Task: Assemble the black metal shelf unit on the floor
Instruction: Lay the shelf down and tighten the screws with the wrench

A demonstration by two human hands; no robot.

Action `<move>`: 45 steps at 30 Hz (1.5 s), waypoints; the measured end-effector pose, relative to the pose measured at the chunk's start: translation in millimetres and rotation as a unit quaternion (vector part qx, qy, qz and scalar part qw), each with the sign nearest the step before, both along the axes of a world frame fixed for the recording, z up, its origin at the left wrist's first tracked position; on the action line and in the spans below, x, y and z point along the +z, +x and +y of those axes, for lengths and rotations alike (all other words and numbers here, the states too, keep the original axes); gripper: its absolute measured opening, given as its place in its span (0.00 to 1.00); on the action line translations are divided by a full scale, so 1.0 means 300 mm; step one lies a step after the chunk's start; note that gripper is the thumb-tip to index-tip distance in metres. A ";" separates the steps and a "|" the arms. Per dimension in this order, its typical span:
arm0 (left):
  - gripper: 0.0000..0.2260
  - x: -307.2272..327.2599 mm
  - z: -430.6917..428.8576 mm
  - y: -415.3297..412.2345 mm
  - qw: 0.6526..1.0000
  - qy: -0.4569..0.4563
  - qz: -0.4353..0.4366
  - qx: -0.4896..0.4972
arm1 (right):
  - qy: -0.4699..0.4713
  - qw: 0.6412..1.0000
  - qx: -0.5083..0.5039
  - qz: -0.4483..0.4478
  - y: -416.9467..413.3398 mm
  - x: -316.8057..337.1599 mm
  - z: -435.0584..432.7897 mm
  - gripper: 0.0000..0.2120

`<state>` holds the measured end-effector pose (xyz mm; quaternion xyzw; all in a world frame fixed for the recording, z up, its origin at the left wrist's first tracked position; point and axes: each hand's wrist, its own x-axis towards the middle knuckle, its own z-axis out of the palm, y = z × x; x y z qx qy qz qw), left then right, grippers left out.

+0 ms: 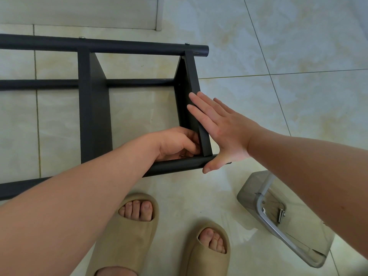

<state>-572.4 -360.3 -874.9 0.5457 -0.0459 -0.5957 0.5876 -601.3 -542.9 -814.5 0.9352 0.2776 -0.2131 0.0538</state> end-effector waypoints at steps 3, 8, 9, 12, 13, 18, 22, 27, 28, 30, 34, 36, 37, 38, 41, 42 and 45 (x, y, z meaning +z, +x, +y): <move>0.09 -0.003 -0.002 0.001 0.999 0.005 0.039 0.009 | 0.003 1.000 0.001 0.000 -0.001 0.000 -0.001 0.69; 0.06 -0.001 0.004 -0.007 0.998 0.033 -0.016 -0.049 | 0.002 1.000 0.001 0.000 0.000 -0.002 -0.003 0.69; 0.08 -0.004 0.003 -0.006 0.998 0.036 -0.021 -0.044 | 0.002 1.000 0.001 0.000 0.000 -0.002 -0.003 0.69; 0.16 -0.009 0.004 -0.002 0.998 0.037 -0.035 -0.041 | 0.002 1.000 0.001 -0.001 0.000 -0.003 -0.002 0.69; 0.17 -0.010 0.004 -0.002 0.998 0.036 -0.037 -0.041 | 0.001 1.000 0.001 -0.001 0.000 -0.003 -0.002 0.69; 0.17 -0.012 0.006 0.001 0.998 0.021 -0.033 -0.039 | -0.003 1.000 0.001 -0.001 0.000 -0.001 -0.002 0.69; 0.14 -0.009 0.004 0.001 0.999 0.013 -0.031 -0.029 | -0.001 1.000 0.000 -0.001 -0.001 0.001 -0.001 0.69; 0.16 -0.005 0.005 -0.001 0.999 0.005 -0.031 -0.025 | -0.005 1.000 -0.001 -0.003 -0.001 0.002 0.001 0.69; 0.15 -0.005 0.005 -0.001 0.999 0.004 -0.029 -0.023 | -0.005 1.000 -0.001 -0.003 -0.001 0.002 0.001 0.69; 0.15 -0.004 0.006 -0.001 1.000 0.002 -0.023 -0.018 | -0.004 1.000 0.000 -0.004 -0.001 0.002 0.001 0.69; 0.14 -0.005 0.001 -0.001 1.000 0.003 -0.002 -0.006 | 0.001 1.000 0.001 -0.006 -0.001 0.000 -0.001 0.69; 0.13 -0.005 -0.001 -0.003 1.000 0.004 0.017 -0.012 | 0.004 1.000 0.001 -0.006 -0.001 -0.001 -0.001 0.69; 0.11 -0.005 -0.001 -0.005 1.000 0.007 0.013 -0.024 | 0.004 1.000 0.001 -0.006 -0.001 -0.002 -0.002 0.69; 0.07 -0.003 0.000 -0.007 0.999 0.016 -0.001 -0.037 | 0.005 1.000 0.001 -0.007 -0.002 -0.002 -0.002 0.69; 0.04 -0.007 0.004 -0.007 0.998 0.039 -0.029 -0.044 | 0.008 1.000 0.003 -0.009 -0.002 -0.005 -0.005 0.69; 0.06 -0.009 0.004 -0.006 0.998 0.043 -0.033 -0.040 | 0.010 1.000 0.004 -0.010 -0.001 -0.006 -0.005 0.69; 0.12 -0.010 0.003 -0.003 0.998 0.044 -0.040 -0.036 | 0.014 1.000 0.006 -0.012 -0.001 -0.009 -0.006 0.68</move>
